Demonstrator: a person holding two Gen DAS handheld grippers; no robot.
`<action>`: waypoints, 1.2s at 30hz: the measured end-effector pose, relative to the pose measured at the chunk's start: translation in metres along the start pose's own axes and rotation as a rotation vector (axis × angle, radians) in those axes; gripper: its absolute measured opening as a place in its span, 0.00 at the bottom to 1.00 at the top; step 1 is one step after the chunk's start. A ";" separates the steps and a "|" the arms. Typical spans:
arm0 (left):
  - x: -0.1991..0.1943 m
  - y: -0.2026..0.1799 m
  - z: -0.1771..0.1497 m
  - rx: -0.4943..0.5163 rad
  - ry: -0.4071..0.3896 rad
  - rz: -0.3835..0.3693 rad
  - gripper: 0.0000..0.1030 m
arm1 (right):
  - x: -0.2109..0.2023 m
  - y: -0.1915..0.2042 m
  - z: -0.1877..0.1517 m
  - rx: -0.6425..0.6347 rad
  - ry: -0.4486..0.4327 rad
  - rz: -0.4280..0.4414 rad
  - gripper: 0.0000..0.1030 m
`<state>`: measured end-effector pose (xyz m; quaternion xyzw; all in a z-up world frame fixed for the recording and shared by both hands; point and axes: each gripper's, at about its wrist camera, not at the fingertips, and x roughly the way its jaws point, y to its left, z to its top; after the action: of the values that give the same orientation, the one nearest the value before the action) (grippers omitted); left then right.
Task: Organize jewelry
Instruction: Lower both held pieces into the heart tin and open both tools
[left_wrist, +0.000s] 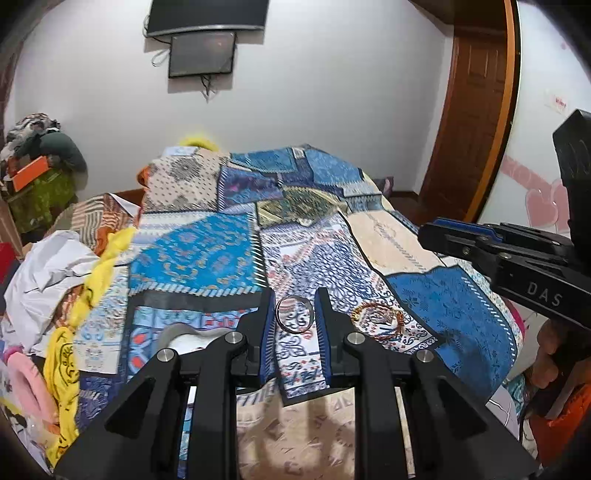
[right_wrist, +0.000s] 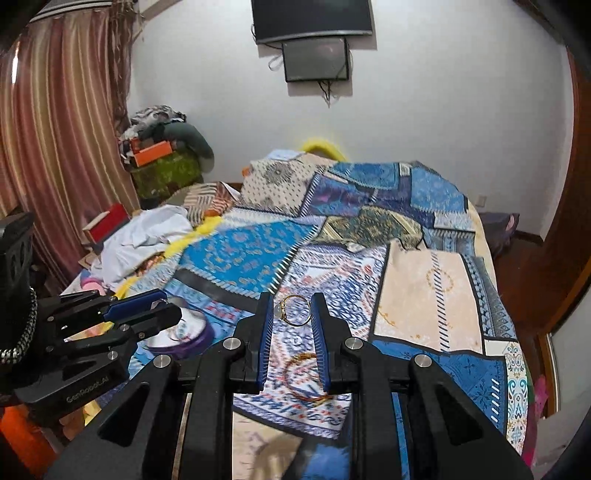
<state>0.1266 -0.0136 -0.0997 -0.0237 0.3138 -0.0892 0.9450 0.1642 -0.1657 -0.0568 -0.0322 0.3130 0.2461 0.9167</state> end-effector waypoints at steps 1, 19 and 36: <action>-0.004 0.003 0.000 -0.004 -0.007 0.005 0.20 | -0.002 0.003 0.001 -0.004 -0.006 0.002 0.18; -0.048 0.067 -0.021 -0.088 -0.041 0.133 0.20 | 0.007 0.070 0.007 -0.070 -0.036 0.134 0.18; 0.003 0.095 -0.055 -0.151 0.111 0.101 0.20 | 0.063 0.103 -0.005 -0.097 0.080 0.211 0.18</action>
<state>0.1107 0.0795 -0.1546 -0.0739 0.3721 -0.0189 0.9251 0.1562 -0.0488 -0.0883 -0.0531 0.3387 0.3547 0.8699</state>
